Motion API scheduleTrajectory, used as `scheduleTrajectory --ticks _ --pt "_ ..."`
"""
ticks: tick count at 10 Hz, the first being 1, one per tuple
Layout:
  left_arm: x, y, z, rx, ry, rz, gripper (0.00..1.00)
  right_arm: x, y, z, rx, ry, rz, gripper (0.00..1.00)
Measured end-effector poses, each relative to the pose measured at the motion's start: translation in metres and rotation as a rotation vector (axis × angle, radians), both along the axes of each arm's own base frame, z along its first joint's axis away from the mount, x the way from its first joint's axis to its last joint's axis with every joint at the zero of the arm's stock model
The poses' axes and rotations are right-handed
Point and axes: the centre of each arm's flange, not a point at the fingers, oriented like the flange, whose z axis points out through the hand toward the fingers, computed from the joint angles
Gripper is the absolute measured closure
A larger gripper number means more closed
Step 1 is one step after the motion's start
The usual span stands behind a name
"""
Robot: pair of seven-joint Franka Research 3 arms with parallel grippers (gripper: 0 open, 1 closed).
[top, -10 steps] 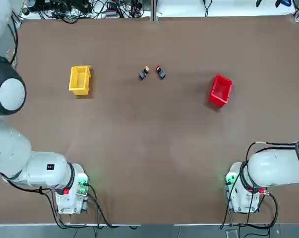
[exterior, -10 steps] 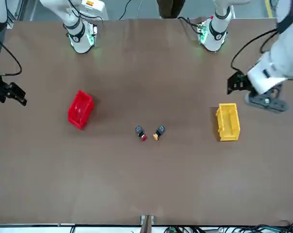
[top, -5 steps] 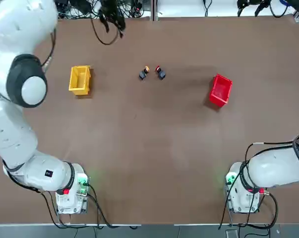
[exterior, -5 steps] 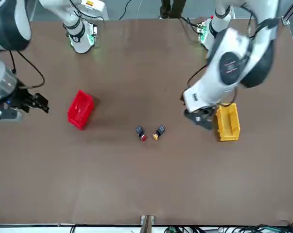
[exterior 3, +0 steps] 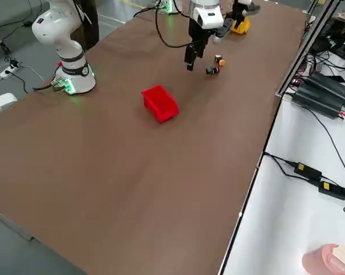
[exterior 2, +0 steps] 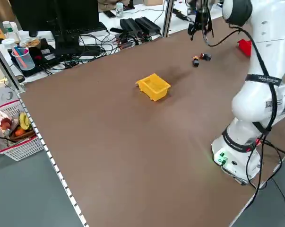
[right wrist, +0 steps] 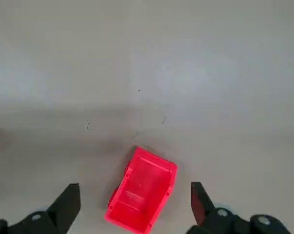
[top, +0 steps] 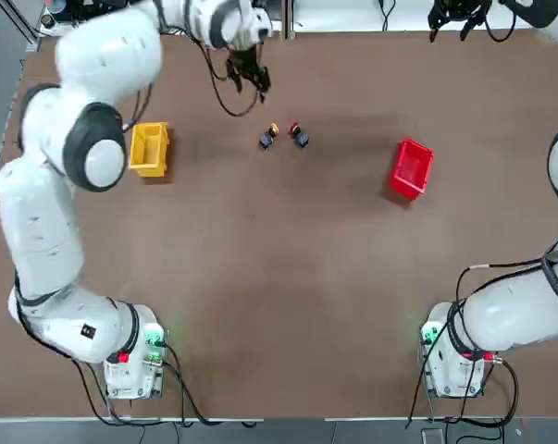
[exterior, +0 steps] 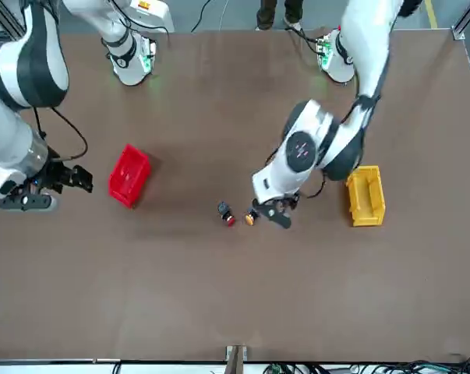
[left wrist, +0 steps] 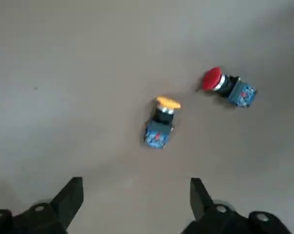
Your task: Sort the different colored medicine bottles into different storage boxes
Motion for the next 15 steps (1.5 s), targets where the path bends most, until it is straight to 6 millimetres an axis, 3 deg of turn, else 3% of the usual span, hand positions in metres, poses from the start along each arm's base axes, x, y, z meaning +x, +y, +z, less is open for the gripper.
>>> scheduleTrajectory --ticks 3,6,8,10,12,15 --pt "-0.010 -0.031 -0.071 -0.005 -0.025 -0.004 0.04 0.002 0.001 -0.004 0.004 0.002 0.000 0.00" --pt "-0.028 -0.034 -0.112 0.054 0.003 -0.043 0.07 0.005 0.009 -0.009 0.008 -0.004 0.010 0.00" --pt "-0.032 -0.032 -0.124 0.051 -0.010 -0.052 0.09 0.008 0.023 -0.021 0.008 0.000 0.033 0.00" --pt "-0.033 -0.034 -0.127 0.030 -0.031 -0.047 0.21 0.009 0.030 -0.026 0.009 0.003 0.044 0.00" --pt "-0.031 -0.035 -0.128 0.014 -0.047 -0.032 0.44 0.009 0.031 -0.026 0.009 0.003 0.045 0.00" --pt "-0.033 -0.036 -0.146 0.008 -0.056 -0.026 0.46 0.010 0.032 -0.026 0.010 -0.001 0.047 0.00"
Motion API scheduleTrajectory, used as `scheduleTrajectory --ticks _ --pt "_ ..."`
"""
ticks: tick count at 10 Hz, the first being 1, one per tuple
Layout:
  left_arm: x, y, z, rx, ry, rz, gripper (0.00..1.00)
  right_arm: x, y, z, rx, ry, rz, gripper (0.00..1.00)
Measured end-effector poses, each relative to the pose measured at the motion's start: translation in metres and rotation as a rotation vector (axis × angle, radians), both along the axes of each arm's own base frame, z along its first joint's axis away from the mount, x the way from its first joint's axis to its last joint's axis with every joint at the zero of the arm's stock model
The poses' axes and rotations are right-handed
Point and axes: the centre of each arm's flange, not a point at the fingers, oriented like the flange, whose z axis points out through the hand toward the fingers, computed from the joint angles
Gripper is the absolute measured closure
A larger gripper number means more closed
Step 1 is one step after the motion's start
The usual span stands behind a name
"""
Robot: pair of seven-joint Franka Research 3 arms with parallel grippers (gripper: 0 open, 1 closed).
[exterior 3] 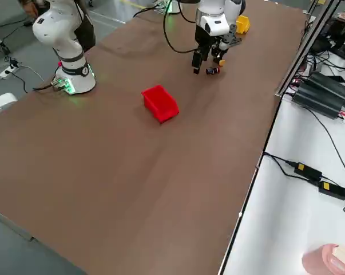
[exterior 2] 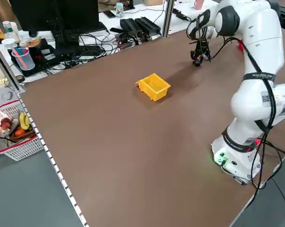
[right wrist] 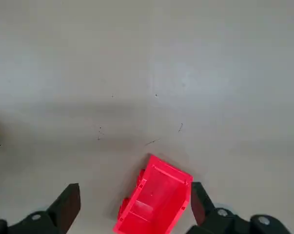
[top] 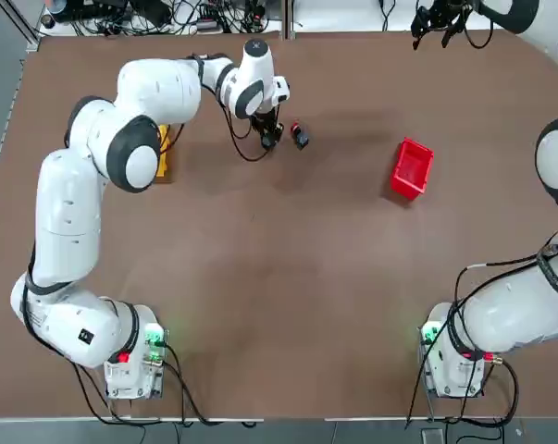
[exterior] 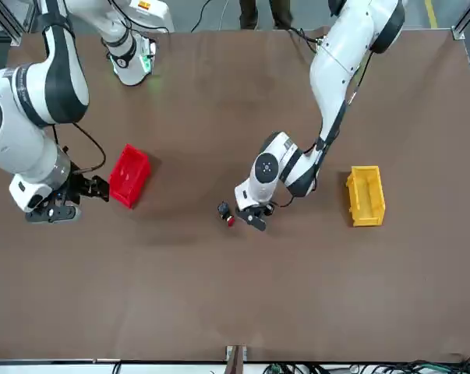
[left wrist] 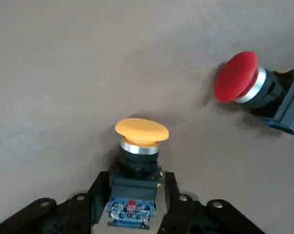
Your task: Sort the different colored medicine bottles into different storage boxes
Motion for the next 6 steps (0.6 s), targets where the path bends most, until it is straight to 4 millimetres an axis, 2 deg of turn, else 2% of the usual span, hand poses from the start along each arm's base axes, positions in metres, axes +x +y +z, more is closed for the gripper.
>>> scheduleTrajectory --ticks 3,4,5,6 --pt "0.004 0.000 0.002 -0.002 -0.018 0.043 0.53 0.000 0.005 -0.002 0.001 0.001 0.012 0.00" --pt "0.010 0.005 0.004 -0.005 -0.022 0.060 0.56 0.000 0.013 -0.005 0.002 -0.001 0.038 0.00" --pt "0.015 0.011 0.006 -0.006 -0.024 0.076 0.57 0.002 0.026 -0.010 0.004 -0.007 0.093 0.00" --pt "0.017 0.012 0.009 -0.009 -0.027 0.097 0.58 0.004 0.048 -0.022 0.010 -0.023 0.168 0.00"
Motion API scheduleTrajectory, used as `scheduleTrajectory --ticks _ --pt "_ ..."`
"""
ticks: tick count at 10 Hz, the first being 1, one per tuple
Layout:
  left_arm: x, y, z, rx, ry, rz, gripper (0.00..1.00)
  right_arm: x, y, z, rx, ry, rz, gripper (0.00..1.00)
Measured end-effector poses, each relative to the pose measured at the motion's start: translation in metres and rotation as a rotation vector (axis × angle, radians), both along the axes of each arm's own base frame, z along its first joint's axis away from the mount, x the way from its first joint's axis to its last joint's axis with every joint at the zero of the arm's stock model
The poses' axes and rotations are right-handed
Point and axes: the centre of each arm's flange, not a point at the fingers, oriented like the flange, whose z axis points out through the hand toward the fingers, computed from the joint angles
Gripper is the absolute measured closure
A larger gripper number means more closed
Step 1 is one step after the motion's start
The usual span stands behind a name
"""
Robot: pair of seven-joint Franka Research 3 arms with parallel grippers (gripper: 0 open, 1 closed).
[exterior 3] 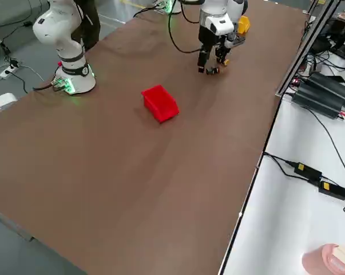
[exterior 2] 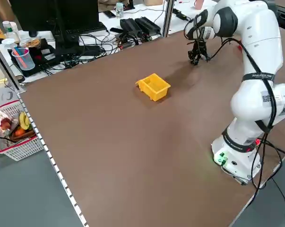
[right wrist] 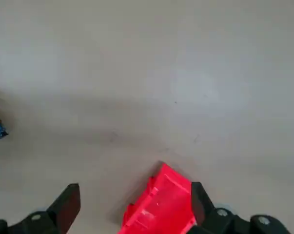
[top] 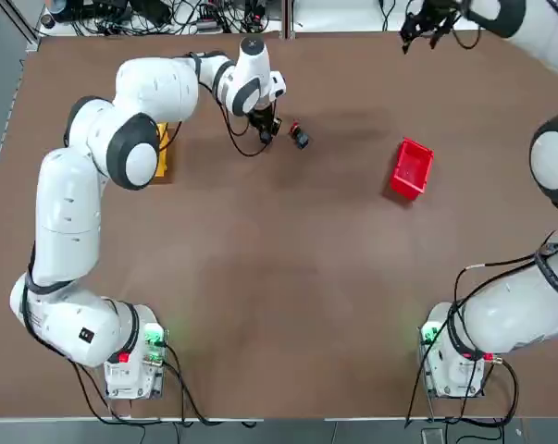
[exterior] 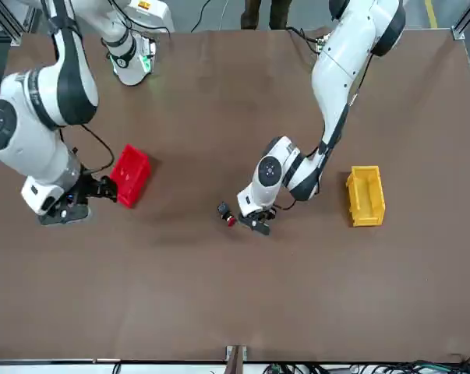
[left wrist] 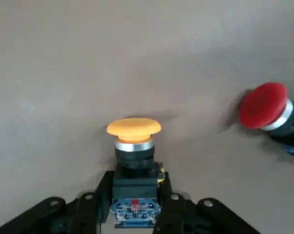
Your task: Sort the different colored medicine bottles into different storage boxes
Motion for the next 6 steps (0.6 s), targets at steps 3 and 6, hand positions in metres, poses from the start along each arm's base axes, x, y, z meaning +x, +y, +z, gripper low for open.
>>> scheduleTrajectory --ticks 3,6 --pt "0.003 -0.002 0.040 0.009 -0.015 0.044 0.59 0.001 0.116 -0.080 0.027 -0.077 0.174 0.00" --pt "0.020 0.056 0.118 0.081 -0.013 0.079 0.59 0.001 0.152 -0.124 0.044 -0.113 0.159 0.00"
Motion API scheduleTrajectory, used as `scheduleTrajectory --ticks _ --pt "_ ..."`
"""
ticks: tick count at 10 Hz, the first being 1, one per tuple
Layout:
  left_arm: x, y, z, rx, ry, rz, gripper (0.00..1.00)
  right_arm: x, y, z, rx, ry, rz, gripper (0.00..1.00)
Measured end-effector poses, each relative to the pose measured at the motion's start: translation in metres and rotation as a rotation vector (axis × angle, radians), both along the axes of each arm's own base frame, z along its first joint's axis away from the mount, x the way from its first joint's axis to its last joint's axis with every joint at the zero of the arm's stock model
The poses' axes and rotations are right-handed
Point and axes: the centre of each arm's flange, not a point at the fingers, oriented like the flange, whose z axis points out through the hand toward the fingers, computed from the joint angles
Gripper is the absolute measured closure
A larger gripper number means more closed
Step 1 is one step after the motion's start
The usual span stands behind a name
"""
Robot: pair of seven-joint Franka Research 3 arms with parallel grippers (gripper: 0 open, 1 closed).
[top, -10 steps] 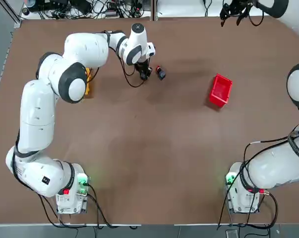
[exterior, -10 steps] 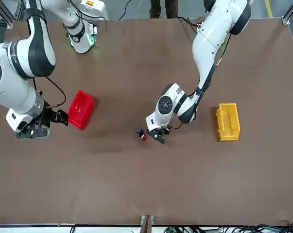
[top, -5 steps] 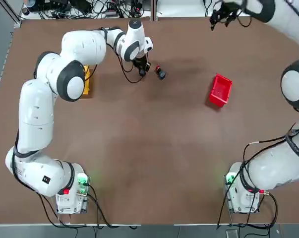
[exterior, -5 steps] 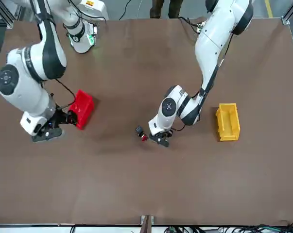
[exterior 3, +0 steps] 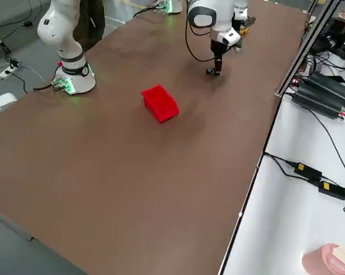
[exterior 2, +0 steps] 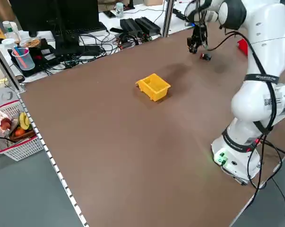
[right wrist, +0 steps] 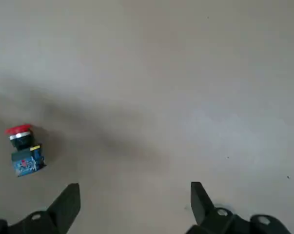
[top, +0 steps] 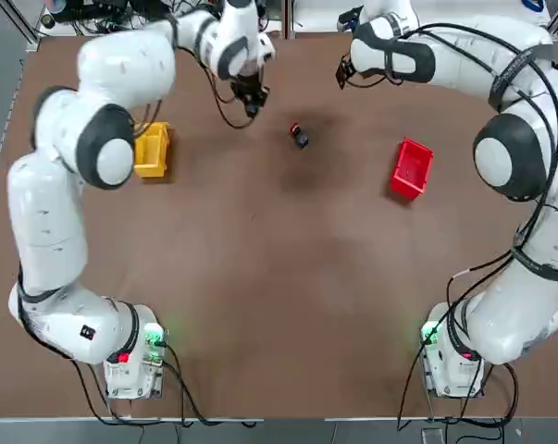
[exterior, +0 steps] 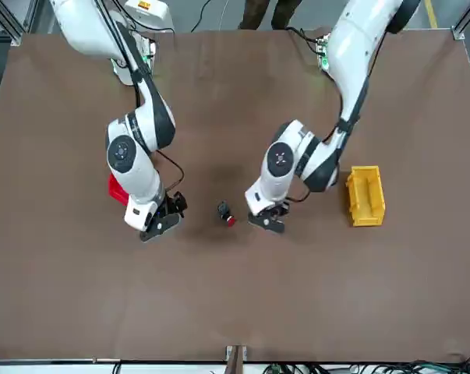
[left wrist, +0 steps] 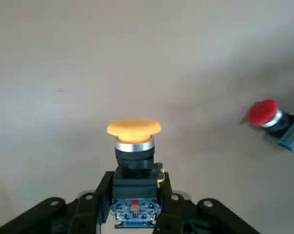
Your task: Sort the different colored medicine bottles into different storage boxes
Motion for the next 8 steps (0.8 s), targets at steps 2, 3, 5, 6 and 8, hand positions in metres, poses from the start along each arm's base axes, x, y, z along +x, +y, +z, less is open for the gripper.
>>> scheduleTrajectory --ticks 2,3,5,6,8 --pt "-0.004 0.072 0.019 0.047 0.017 -0.005 0.59 -0.005 0.026 -0.008 0.026 -0.009 -0.056 0.00" --pt "-0.009 0.114 0.021 0.073 0.037 -0.003 0.59 -0.015 0.058 -0.022 0.040 -0.015 -0.055 0.00" --pt "-0.022 0.202 0.017 0.102 0.063 0.002 0.59 -0.045 0.125 -0.060 0.042 -0.013 0.000 0.00" --pt "-0.029 0.248 0.017 0.105 0.055 0.021 0.59 -0.053 0.147 -0.070 0.041 -0.019 0.021 0.00" --pt "-0.052 0.319 0.008 0.110 0.053 0.063 0.59 -0.060 0.169 -0.088 0.040 -0.046 0.050 0.00"
